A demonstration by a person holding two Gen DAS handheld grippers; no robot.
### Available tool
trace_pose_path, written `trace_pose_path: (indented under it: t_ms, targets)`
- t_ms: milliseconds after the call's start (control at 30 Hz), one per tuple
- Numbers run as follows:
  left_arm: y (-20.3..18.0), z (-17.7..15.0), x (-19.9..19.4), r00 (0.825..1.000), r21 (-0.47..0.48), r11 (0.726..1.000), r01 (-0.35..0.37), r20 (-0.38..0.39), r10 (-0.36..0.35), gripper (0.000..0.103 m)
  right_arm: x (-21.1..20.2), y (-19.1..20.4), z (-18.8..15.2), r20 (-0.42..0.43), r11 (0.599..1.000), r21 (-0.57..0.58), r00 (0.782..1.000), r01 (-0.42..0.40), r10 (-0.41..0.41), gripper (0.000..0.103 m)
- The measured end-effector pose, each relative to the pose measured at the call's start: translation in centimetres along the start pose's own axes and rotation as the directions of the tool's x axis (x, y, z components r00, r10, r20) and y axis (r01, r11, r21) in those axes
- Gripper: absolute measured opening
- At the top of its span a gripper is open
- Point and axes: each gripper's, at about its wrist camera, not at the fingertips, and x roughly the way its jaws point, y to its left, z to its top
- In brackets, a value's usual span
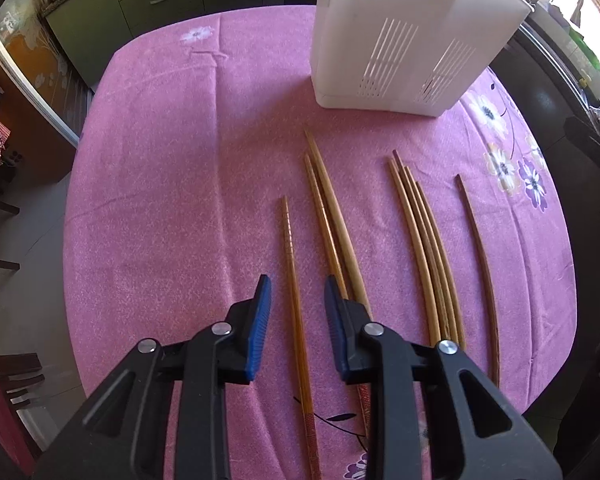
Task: Organize utensils
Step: 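Grasp a wooden chopstick with the left tool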
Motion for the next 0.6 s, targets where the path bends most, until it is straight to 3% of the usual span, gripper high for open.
trace_pose_path:
  t_ms: [133,300,600]
  targets:
    - [-0.3,-0.2,0.5,0.999,0.011,1.000,-0.013,-0.030,0.013,0.025,0.5,-0.1,-0.5,-0.036,1.000,-0.011,0.999,0.001,-0.001,0.033]
    - [-0.4,-0.5,1.5,0.997,0.011,1.000,-0.023,-0.078,0.024,0.017,1.0,0.5,-0.6,-0.080,0.999,-0.032,0.997,-0.009,0.006,0.033]
    - [-0.4,-0.4,2.2,0.986,0.030,0.998,-0.055,-0.153,0.059,0.015,1.4,1.5,-0.7,-0.174,0.997,-0.063,0.984,-0.045,0.034,0.033]
